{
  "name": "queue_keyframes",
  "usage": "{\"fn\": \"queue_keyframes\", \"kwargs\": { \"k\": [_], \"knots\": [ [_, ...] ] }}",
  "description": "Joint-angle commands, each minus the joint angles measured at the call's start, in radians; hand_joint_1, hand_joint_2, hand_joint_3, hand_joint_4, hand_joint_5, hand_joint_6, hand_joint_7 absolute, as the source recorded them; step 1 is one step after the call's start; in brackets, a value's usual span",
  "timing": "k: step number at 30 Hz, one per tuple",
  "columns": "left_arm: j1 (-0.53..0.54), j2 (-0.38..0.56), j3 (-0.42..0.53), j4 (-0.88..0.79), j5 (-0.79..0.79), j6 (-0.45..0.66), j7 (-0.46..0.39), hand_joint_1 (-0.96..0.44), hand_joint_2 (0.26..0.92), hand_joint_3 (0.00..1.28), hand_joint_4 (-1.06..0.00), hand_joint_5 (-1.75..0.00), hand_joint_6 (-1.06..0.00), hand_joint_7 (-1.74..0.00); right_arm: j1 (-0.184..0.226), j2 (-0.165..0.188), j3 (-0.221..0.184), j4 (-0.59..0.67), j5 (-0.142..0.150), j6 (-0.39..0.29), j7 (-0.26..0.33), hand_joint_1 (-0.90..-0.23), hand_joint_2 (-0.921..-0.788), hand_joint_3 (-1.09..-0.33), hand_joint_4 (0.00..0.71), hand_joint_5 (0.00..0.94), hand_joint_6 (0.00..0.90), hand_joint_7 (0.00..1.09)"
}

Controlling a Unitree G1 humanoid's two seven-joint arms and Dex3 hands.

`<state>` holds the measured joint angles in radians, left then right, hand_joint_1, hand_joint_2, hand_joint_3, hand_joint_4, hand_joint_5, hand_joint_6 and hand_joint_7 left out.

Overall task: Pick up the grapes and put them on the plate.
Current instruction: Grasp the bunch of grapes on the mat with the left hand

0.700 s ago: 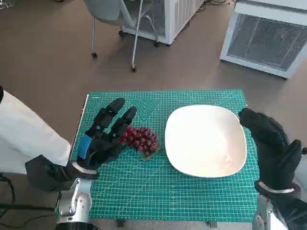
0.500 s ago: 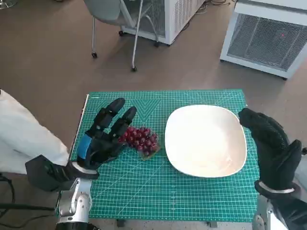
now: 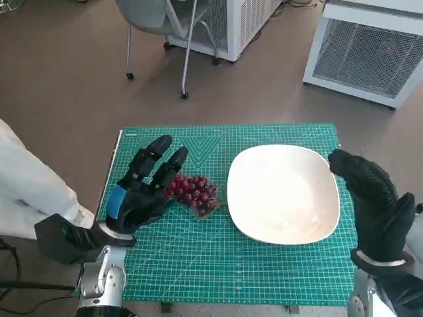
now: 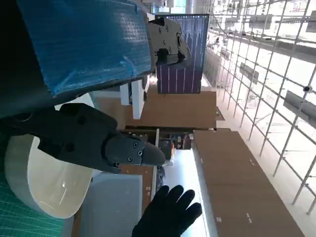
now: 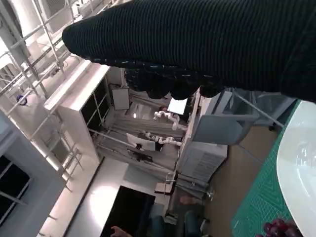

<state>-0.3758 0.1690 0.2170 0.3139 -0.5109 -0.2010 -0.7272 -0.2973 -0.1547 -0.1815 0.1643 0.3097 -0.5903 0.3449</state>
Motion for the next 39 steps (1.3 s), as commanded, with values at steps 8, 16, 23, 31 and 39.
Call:
{"fn": "queue_keyframes", "kwargs": {
  "k": [8,16,23,31,39],
  "knots": [
    [-0.010,0.011,0.002,0.002,0.013,-0.008,0.003,-0.39,0.921,0.16,-0.23,0.00,-0.11,-0.46,0.005,-0.001,0.001,0.010,0.001,0.013,0.004,-0.494,-0.921,-0.536,0.573,0.001,0.193,0.66],
    [-0.013,0.012,0.002,0.004,0.013,-0.006,0.003,-0.39,0.921,0.16,-0.23,0.00,-0.11,-0.47,0.004,0.000,0.001,0.006,0.002,0.019,0.000,-0.497,-0.921,-0.535,0.573,0.001,0.192,0.66],
    [-0.017,0.013,0.000,0.007,0.016,-0.008,0.005,-0.39,0.921,0.15,-0.23,0.00,-0.11,-0.47,0.005,0.002,0.002,0.003,0.005,0.021,0.002,-0.502,-0.921,-0.532,0.573,0.001,0.191,0.66],
    [-0.020,0.018,-0.004,0.008,0.033,-0.022,0.008,-0.38,0.921,0.15,-0.22,0.00,-0.11,-0.47,0.003,0.001,0.001,0.005,0.008,0.019,0.004,-0.497,-0.921,-0.529,0.573,0.001,0.191,0.67],
    [-0.034,0.151,-0.065,0.012,0.492,-0.286,0.231,-0.33,0.911,0.07,-0.25,0.00,-0.21,-0.34,0.003,-0.003,-0.001,0.005,0.007,0.020,0.004,-0.491,-0.921,-0.527,0.574,0.002,0.193,0.67]
  ]
}}
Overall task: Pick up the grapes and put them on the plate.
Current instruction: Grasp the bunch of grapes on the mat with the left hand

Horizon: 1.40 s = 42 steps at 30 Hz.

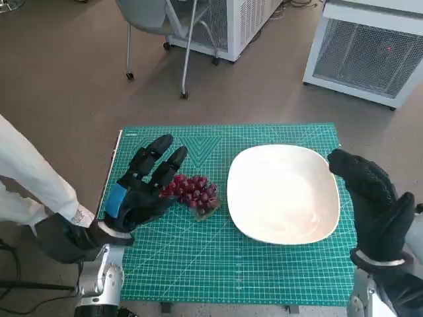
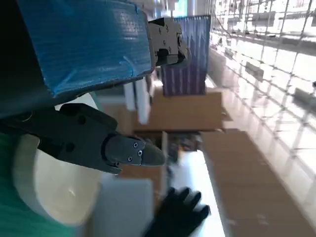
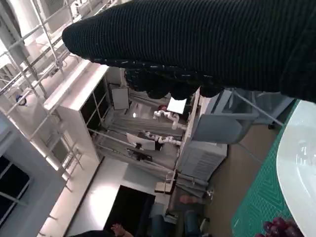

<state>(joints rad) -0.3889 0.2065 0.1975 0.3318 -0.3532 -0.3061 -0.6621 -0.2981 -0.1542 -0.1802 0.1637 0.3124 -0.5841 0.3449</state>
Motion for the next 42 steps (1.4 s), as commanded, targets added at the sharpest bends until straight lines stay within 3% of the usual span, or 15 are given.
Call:
{"fn": "queue_keyframes", "kwargs": {
  "k": [1,6,11,18,26,32,42],
  "knots": [
    [-0.018,0.139,-0.058,-0.023,0.423,-0.199,0.213,-0.31,0.904,0.05,-0.26,0.00,-0.25,-0.27,0.004,-0.004,-0.003,0.007,0.004,0.013,0.005,-0.491,-0.921,-0.527,0.574,0.002,0.193,0.67],
    [0.000,0.220,-0.116,-0.154,0.741,-0.132,0.368,-0.26,0.830,0.01,-0.24,0.00,-0.32,-0.10,0.002,-0.005,-0.005,0.013,0.000,0.006,0.004,-0.490,-0.921,-0.527,0.575,0.002,0.193,0.67],
    [-0.008,0.244,-0.163,-0.219,0.868,-0.040,0.391,-0.19,0.760,0.00,-0.20,0.00,-0.32,-0.03,0.000,-0.004,-0.004,0.017,0.000,0.004,0.005,-0.485,-0.921,-0.527,0.575,0.002,0.194,0.66],
    [-0.036,0.247,-0.238,-0.236,1.017,0.056,0.419,-0.18,0.719,0.00,-0.16,0.00,-0.32,-0.01,-0.001,-0.005,-0.005,0.020,0.006,0.008,0.009,-0.482,-0.921,-0.528,0.575,0.002,0.195,0.66],
    [-0.041,0.252,-0.277,-0.248,1.058,0.114,0.442,-0.20,0.714,0.00,-0.15,0.00,-0.32,0.00,-0.002,-0.004,-0.006,0.022,0.007,0.008,0.011,-0.482,-0.921,-0.527,0.575,0.002,0.196,0.66],
    [-0.132,0.229,-0.388,-0.149,1.167,0.261,0.387,-0.23,0.715,0.00,-0.14,0.00,-0.31,0.00,0.006,-0.002,-0.004,0.010,0.010,0.012,0.014,-0.482,-0.921,-0.529,0.572,0.000,0.196,0.66],
    [-0.205,0.205,-0.478,-0.045,1.176,0.330,0.390,-0.25,0.719,0.00,-0.13,0.00,-0.29,0.00,0.003,-0.008,-0.014,0.018,-0.003,0.007,0.009,-0.481,-0.921,-0.531,0.570,0.000,0.194,0.66]
  ]
}}
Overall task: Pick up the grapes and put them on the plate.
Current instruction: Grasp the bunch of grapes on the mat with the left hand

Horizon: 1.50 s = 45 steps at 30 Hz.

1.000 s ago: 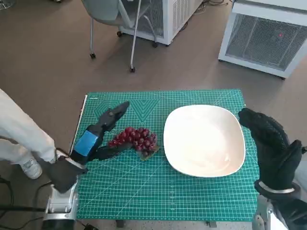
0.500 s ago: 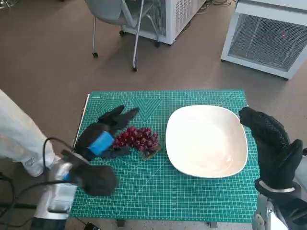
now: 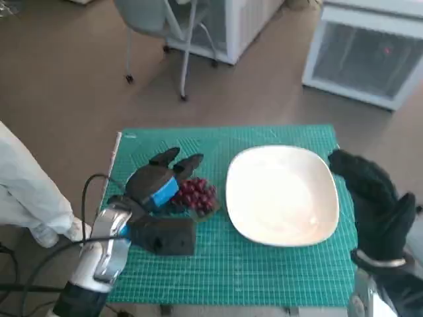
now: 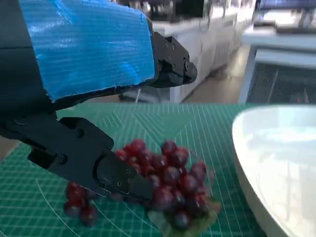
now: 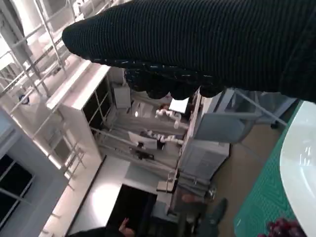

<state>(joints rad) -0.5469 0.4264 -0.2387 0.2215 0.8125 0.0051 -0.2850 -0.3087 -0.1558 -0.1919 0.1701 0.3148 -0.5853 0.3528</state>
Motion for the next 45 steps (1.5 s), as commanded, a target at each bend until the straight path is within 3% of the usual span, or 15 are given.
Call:
{"fn": "queue_keyframes", "kwargs": {
  "k": [1,18,45],
  "knots": [
    [-0.058,-0.020,-0.052,0.087,0.014,0.020,0.020,-0.25,0.720,0.00,-0.13,0.00,-0.28,0.00,0.013,-0.006,-0.003,0.013,-0.006,0.007,0.001,-0.481,-0.921,-0.531,0.570,0.000,0.194,0.66],
    [-0.362,-0.149,-0.238,0.673,0.036,0.089,0.053,-0.20,0.727,0.00,-0.11,0.00,-0.27,0.00,0.009,0.003,0.005,0.021,-0.009,0.003,0.002,-0.481,-0.921,-0.534,0.570,0.000,0.191,0.66],
    [-0.448,-0.184,-0.282,0.909,-0.034,0.101,0.100,-0.19,0.737,0.00,-0.11,0.00,-0.29,0.00,0.008,0.005,0.001,0.029,-0.009,-0.005,0.001,-0.481,-0.921,-0.535,0.569,0.000,0.188,0.66]
  ]
}}
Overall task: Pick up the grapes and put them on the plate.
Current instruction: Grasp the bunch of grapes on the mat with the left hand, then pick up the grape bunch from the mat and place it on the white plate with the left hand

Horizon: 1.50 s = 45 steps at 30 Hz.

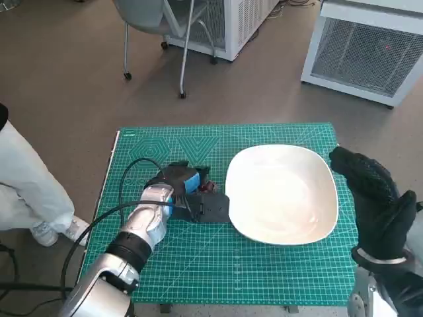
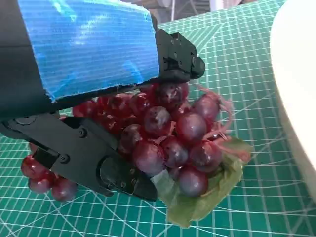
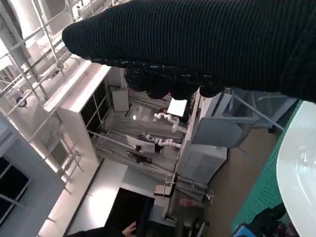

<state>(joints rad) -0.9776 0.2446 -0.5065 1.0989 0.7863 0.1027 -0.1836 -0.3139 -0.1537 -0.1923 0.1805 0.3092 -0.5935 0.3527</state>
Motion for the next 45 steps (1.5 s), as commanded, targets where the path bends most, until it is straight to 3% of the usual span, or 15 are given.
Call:
{"fn": "queue_keyframes", "kwargs": {
  "k": [1,10,13,15,18,20,23,27,28,34,45],
  "knots": [
    [-0.020,-0.003,-0.016,0.036,-0.008,0.005,-0.002,-0.19,0.738,0.00,-0.11,0.00,-0.29,0.00,0.013,0.003,0.002,0.020,-0.004,0.003,0.001,-0.481,-0.921,-0.535,0.569,0.000,0.188,0.66],
    [-0.040,-0.008,-0.032,0.076,-0.012,0.009,0.007,-0.20,0.755,0.01,-0.11,0.00,-0.30,-0.01,0.007,0.006,0.006,0.029,0.000,0.001,0.003,-0.483,-0.921,-0.536,0.569,0.000,0.188,0.67],
    [-0.043,-0.010,-0.032,0.087,-0.018,0.005,0.026,-0.16,0.774,0.01,-0.20,-0.03,-0.37,-0.03,0.006,0.005,0.006,0.029,0.001,0.001,0.004,-0.483,-0.921,-0.536,0.569,0.000,0.188,0.67],
    [-0.040,-0.009,-0.033,0.091,-0.018,-0.005,0.054,-0.04,0.811,0.03,-0.36,-0.26,-0.47,-0.05,0.005,0.005,0.006,0.029,0.003,0.002,0.004,-0.483,-0.921,-0.536,0.569,0.000,0.190,0.67],
    [-0.027,-0.003,-0.047,0.090,-0.005,-0.024,0.113,0.23,0.791,0.26,-0.53,-0.96,-0.66,-0.09,0.005,0.003,0.006,0.028,0.004,0.003,0.005,-0.483,-0.921,-0.535,0.569,0.000,0.191,0.67],
    [-0.020,0.001,-0.061,0.090,0.008,-0.031,0.147,0.31,0.732,0.47,-0.52,-1.26,-0.73,-0.11,0.005,0.002,0.005,0.028,0.005,0.003,0.006,-0.483,-0.921,-0.535,0.569,0.000,0.192,0.67],
    [-0.016,0.003,-0.078,0.091,0.019,-0.035,0.176,0.33,0.733,0.59,-0.46,-1.48,-0.76,-0.20,0.004,0.001,0.003,0.029,0.007,0.002,0.008,-0.483,-0.921,-0.535,0.569,0.000,0.192,0.67],
    [-0.015,0.006,-0.097,0.086,0.024,-0.040,0.193,0.12,0.856,0.41,-0.41,-1.49,-0.52,-1.00,0.002,0.000,0.002,0.032,0.009,0.001,0.010,-0.483,-0.921,-0.535,0.569,0.000,0.192,0.67],
    [-0.016,0.007,-0.100,0.085,0.024,-0.042,0.195,0.09,0.875,0.38,-0.41,-1.51,-0.49,-1.09,0.001,0.000,0.001,0.034,0.009,0.000,0.011,-0.483,-0.921,-0.535,0.569,0.000,0.192,0.67],
    [-0.021,0.009,-0.108,0.088,0.020,-0.047,0.196,0.01,0.915,0.29,-0.44,-1.55,-0.43,-1.22,-0.003,0.000,0.001,0.040,0.006,-0.004,0.012,-0.483,-0.921,-0.535,0.570,0.000,0.192,0.67],
    [-0.025,0.011,-0.102,0.097,0.002,-0.062,0.194,0.00,0.921,0.29,-0.45,-1.53,-0.39,-1.29,-0.007,-0.002,0.000,0.046,0.006,-0.009,0.014,-0.483,-0.921,-0.534,0.570,0.000,0.194,0.67]
  ]
}}
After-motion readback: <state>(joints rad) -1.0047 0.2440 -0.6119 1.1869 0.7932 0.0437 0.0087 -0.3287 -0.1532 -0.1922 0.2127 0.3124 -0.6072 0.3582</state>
